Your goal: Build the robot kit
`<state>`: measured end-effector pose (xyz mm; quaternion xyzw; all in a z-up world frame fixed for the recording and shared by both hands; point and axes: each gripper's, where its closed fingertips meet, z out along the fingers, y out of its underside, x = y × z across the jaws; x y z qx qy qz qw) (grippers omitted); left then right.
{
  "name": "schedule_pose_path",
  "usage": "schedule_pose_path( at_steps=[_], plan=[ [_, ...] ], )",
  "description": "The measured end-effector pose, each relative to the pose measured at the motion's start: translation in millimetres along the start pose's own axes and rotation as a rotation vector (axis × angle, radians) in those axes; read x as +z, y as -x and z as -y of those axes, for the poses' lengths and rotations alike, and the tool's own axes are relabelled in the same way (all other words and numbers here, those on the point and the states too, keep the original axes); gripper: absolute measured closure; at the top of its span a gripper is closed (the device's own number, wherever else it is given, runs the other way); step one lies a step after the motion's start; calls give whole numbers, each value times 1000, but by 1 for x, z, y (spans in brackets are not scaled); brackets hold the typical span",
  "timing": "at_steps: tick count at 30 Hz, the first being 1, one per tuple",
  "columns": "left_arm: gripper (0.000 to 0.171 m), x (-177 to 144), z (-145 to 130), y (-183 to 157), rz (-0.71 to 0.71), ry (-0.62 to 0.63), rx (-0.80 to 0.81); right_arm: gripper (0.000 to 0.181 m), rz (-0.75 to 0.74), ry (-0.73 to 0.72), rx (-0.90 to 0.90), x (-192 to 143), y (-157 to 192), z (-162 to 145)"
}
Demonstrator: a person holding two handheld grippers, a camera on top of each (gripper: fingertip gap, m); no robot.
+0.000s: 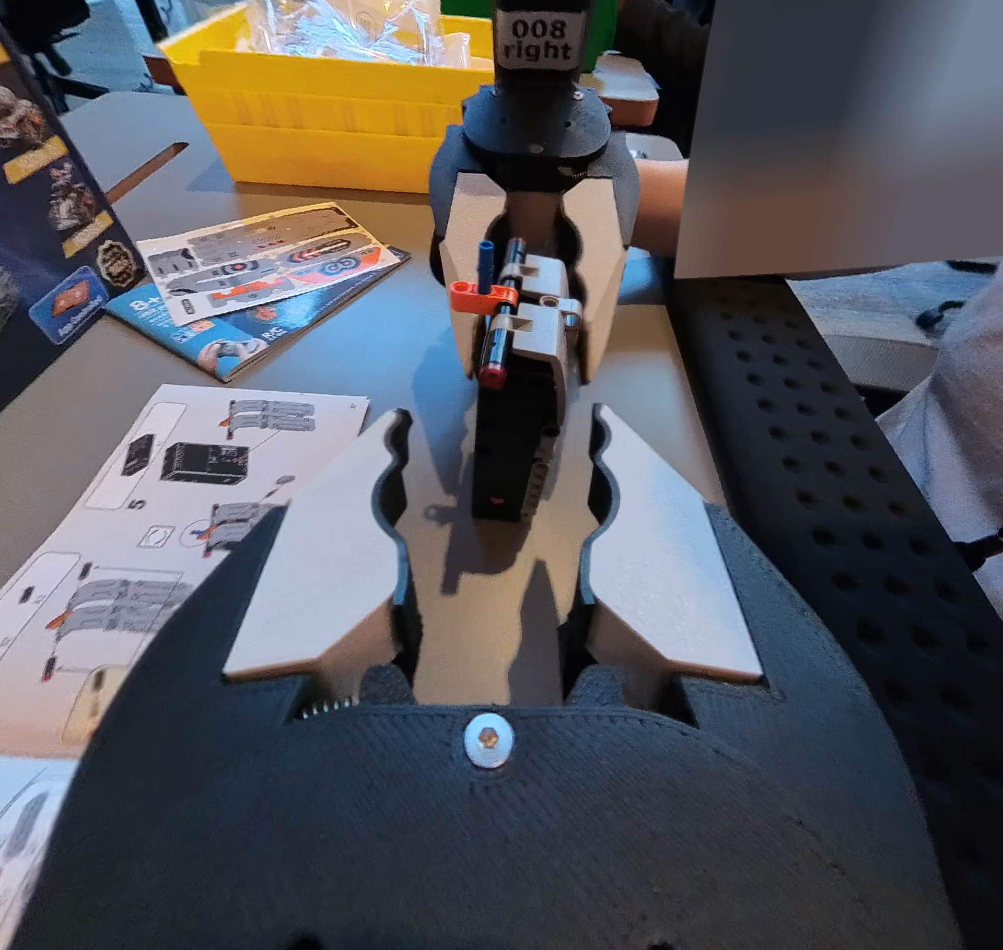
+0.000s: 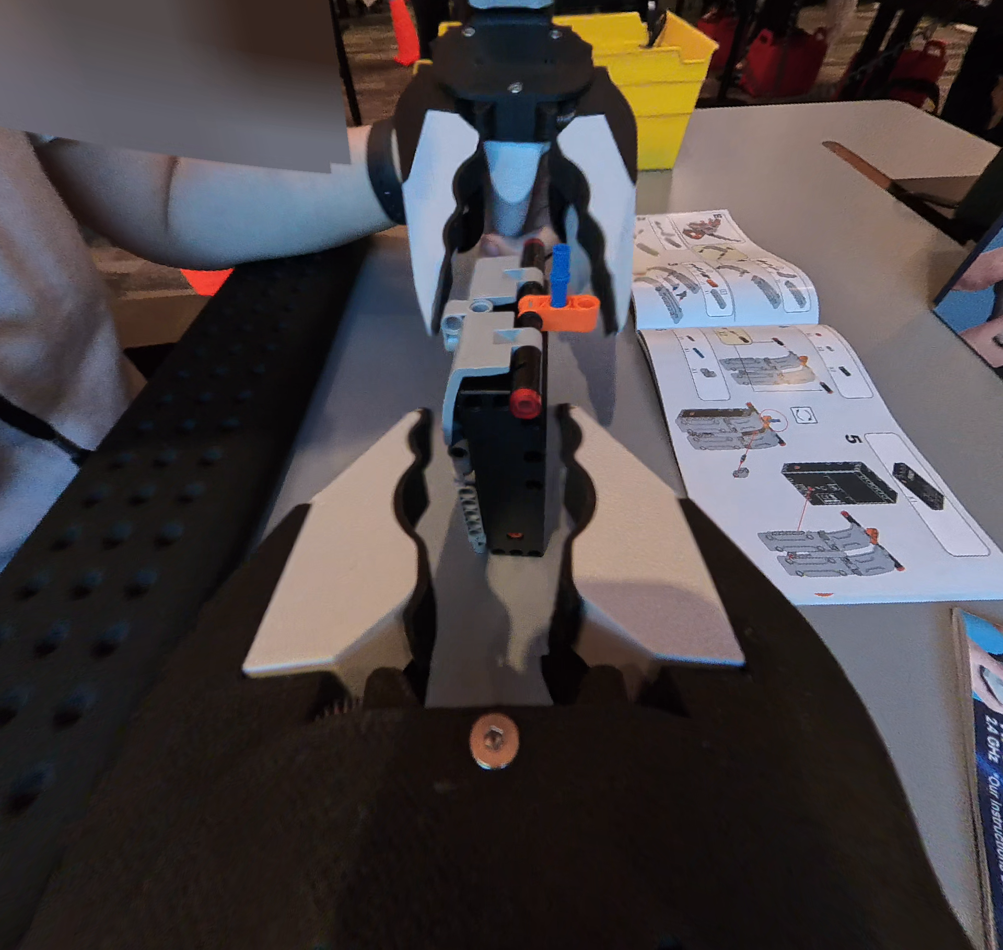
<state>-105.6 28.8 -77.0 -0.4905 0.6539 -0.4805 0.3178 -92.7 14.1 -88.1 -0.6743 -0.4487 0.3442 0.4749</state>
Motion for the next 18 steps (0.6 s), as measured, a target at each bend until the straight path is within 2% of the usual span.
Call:
schedule_pose_path(
  at_steps=[1,2,5,7,9,11,13,18],
  plan=[
    [99,-9,2,1,-1,-14,-13,118,25,-30,13,-5,4,4],
    [100,-19,2,6,10,-19,-30,116,67,-65,49,-12,8,8],
    [108,-50,-6,37,147,-7,-50,125,128,-172,138,-39,4,24],
    [114,-64,-20,66,283,60,-3,130,7,-206,143,-56,-23,24],
    [123,-65,-41,90,356,194,67,143,-215,-127,87,-66,-66,7],
    [125,-56,-60,101,356,311,118,142,-350,26,13,-64,-96,-16],
    [126,-45,-75,105,337,388,155,143,-344,81,-18,-54,-102,-24],
    [144,-33,-89,103,317,415,171,145,-309,134,-6,-38,-98,-39]
  ],
)
